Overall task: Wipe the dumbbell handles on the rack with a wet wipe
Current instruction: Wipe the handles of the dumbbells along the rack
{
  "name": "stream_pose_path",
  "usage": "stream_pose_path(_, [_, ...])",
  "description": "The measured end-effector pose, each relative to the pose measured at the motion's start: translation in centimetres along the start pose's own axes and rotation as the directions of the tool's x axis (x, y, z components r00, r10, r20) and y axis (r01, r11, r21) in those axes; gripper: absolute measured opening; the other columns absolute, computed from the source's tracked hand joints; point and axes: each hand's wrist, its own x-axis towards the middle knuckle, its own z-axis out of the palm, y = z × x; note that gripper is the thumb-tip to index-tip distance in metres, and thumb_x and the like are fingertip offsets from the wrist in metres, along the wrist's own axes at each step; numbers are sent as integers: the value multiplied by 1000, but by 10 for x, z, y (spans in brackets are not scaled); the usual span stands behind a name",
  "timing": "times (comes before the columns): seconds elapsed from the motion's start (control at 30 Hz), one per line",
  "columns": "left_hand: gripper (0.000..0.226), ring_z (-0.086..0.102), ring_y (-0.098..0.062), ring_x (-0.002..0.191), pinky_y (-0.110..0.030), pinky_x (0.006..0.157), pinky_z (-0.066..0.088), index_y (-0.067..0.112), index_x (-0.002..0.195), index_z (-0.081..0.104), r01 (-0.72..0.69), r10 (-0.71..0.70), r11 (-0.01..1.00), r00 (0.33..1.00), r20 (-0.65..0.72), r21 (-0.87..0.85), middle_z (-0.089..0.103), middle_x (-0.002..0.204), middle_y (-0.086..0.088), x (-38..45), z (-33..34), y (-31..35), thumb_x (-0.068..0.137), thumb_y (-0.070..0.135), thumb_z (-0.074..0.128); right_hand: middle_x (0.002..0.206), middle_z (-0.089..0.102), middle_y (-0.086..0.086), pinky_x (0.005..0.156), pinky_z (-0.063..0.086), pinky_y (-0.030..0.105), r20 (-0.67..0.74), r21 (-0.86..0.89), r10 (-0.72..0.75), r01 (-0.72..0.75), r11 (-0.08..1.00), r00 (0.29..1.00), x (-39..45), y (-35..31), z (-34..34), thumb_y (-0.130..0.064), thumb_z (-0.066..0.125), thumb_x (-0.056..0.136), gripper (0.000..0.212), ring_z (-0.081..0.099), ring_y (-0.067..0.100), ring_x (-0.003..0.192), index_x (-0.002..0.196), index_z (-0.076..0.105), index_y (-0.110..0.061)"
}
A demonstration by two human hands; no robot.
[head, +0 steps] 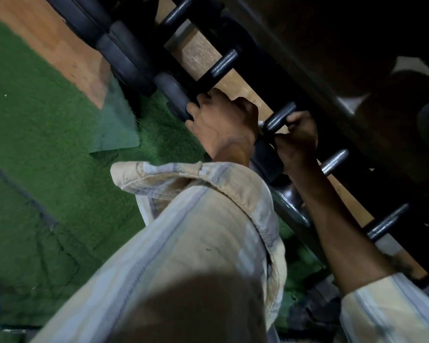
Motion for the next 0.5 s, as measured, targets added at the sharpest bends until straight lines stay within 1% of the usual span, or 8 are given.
stream_pose_path(0.03, [43,51,-32,109,-46,89,42,15,103,67,-2,2,1000,1000,-4,3,64,111,-6,0,0,0,80,44,45,93,57,-7,77,50,38,35,-11,-143,144,990,989,2,4,-3,-44,71,54,52,54,11,85,96,58,-16])
stream_pose_path(0.1, [43,51,-32,108,-45,87,42,15,103,67,-7,7,1000,1000,-7,3,64,111,-6,0,0,-1,81,44,45,92,61,-16,71,46,28,169,-17,-439,448,894,882,6,8,-11,-15,76,74,28,57,2,82,98,68,-4])
stream_pose_path(0.13, [43,51,-32,108,-44,87,42,15,103,66,-8,8,1000,1000,-8,3,64,111,-6,0,1,-1,81,45,45,97,63,-17,71,46,21,253,-30,-519,543,839,816,6,6,-16,0,72,77,24,60,3,86,102,71,-2])
stream_pose_path(0.17, [43,51,-32,108,-44,87,42,15,103,66,-9,9,1000,1000,-8,4,64,111,-6,-1,1,-2,81,45,44,104,67,-12,73,45,14,329,-68,-541,591,804,774,11,8,-19,9,66,77,31,64,6,91,106,73,-2])
stream_pose_path(0.23, [44,51,-32,108,-44,87,40,15,103,67,-8,8,1000,1000,-9,5,64,111,-6,-1,1,-2,80,45,43,107,73,1,77,38,1,477,-221,-428,577,787,767,20,7,-25,2,55,73,46,69,12,98,113,75,-7])
stream_pose_path(0.33, [44,50,-32,109,-44,87,39,15,104,67,-12,12,1000,1000,-14,3,63,112,-7,0,1,-1,80,44,44,96,70,-12,71,35,-2,568,-358,-258,517,778,781,20,2,-31,-16,48,75,49,67,-3,89,115,75,-11])
stream_pose_path(0.43, [46,50,-32,110,-44,89,40,15,105,67,-5,5,1000,1000,-17,3,64,113,-6,0,2,-2,79,45,42,110,70,-9,75,43,2,565,-285,-232,451,846,792,8,-12,-34,-10,52,93,38,65,-1,100,125,71,-13])
stream_pose_path(0.5, [46,51,-32,111,-44,89,41,16,105,68,3,-3,1000,1000,-18,5,64,113,-6,0,2,0,79,44,43,104,72,-8,72,45,4,533,-195,-296,455,869,792,3,-15,-34,-5,56,97,29,66,-3,96,120,73,-13])
